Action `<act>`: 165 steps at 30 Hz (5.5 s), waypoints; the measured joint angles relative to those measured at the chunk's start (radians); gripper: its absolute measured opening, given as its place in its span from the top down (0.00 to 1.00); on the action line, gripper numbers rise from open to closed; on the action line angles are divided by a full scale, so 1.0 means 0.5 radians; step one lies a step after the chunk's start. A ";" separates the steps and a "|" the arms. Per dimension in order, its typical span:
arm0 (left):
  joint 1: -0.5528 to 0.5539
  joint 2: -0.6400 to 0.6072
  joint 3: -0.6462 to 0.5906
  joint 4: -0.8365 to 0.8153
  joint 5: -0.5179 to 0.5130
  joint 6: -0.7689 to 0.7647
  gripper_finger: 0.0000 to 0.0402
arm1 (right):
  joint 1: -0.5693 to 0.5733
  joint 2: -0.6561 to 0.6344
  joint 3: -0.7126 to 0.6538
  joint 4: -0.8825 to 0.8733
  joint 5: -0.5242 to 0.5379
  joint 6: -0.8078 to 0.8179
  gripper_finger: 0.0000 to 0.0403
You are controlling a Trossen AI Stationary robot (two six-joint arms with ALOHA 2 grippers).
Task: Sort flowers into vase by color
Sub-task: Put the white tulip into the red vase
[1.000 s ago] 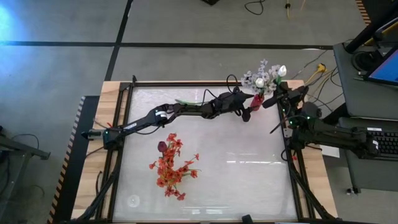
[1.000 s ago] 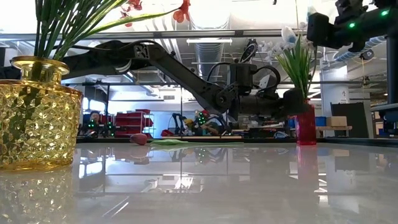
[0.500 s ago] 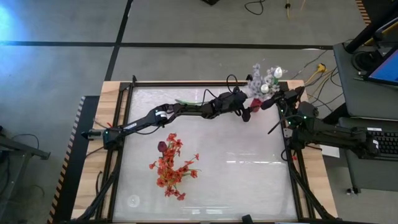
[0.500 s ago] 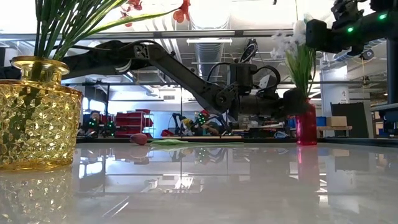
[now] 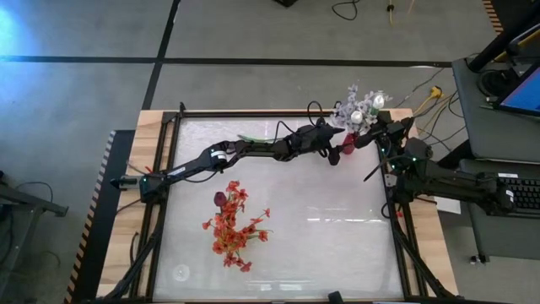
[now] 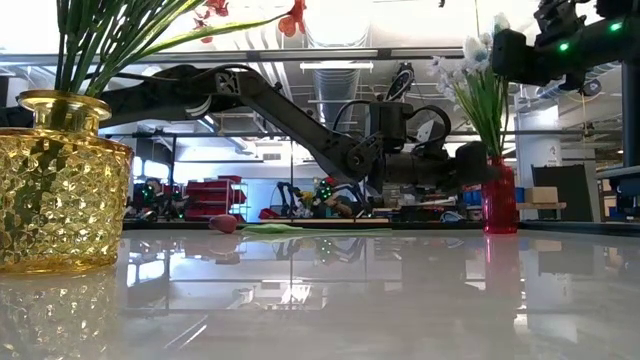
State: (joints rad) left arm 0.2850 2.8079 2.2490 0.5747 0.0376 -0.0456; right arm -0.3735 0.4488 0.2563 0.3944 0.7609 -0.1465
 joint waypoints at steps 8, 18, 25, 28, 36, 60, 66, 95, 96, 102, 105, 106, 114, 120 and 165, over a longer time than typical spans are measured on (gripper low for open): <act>0.000 0.000 0.000 -0.001 0.000 0.000 0.26 | 0.000 -0.004 0.000 -0.287 0.000 0.124 0.72; 0.000 0.000 0.000 -0.001 -0.001 0.000 0.27 | 0.000 -0.004 0.000 -0.373 0.041 0.174 0.82; 0.000 0.000 0.000 -0.001 -0.001 0.000 0.27 | 0.000 -0.002 -0.001 -0.374 0.056 0.194 0.96; 0.000 0.000 0.000 -0.001 0.000 0.000 0.27 | 0.000 -0.002 -0.001 -0.391 0.056 0.197 0.97; 0.000 0.000 0.000 -0.002 0.000 0.000 0.27 | 0.000 -0.002 0.000 -0.502 0.056 0.276 0.97; 0.000 0.000 0.000 -0.002 0.000 0.000 0.26 | 0.000 0.236 0.000 -0.578 0.103 0.295 0.97; 0.000 0.000 0.000 -0.002 0.000 0.000 0.26 | 0.000 0.277 0.000 -0.575 0.109 0.292 0.97; 0.005 -0.060 0.000 -0.112 -0.001 -0.049 0.26 | 0.000 0.211 0.000 -0.574 0.106 0.257 0.62; 0.005 -0.060 0.000 -0.114 -0.001 -0.049 0.26 | 0.000 0.199 -0.001 -0.575 0.106 0.257 0.61; 0.006 -0.077 0.000 -0.137 -0.001 -0.042 0.26 | 0.000 0.129 -0.001 -0.576 0.103 0.247 0.57; 0.007 -0.085 0.000 -0.145 -0.001 -0.032 0.26 | 0.000 0.100 -0.001 -0.575 0.103 0.240 0.57; 0.007 -0.085 0.000 -0.148 -0.001 -0.032 0.26 | 0.000 0.090 -0.001 -0.575 0.103 0.239 0.57; 0.009 -0.085 0.000 -0.182 -0.001 -0.032 0.26 | 0.000 0.028 -0.001 -0.573 0.097 0.233 0.57; 0.010 -0.102 0.000 -0.209 -0.001 -0.032 0.26 | 0.000 -0.034 0.021 -0.620 0.095 0.241 0.57; 0.010 -0.335 0.001 -0.545 0.000 0.170 0.26 | 0.005 -0.046 0.627 -1.533 0.033 0.361 0.57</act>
State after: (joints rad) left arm 0.2897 2.6401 2.2494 0.3021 0.0376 0.0393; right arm -0.3710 0.4259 0.5699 -0.3722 0.7773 0.0342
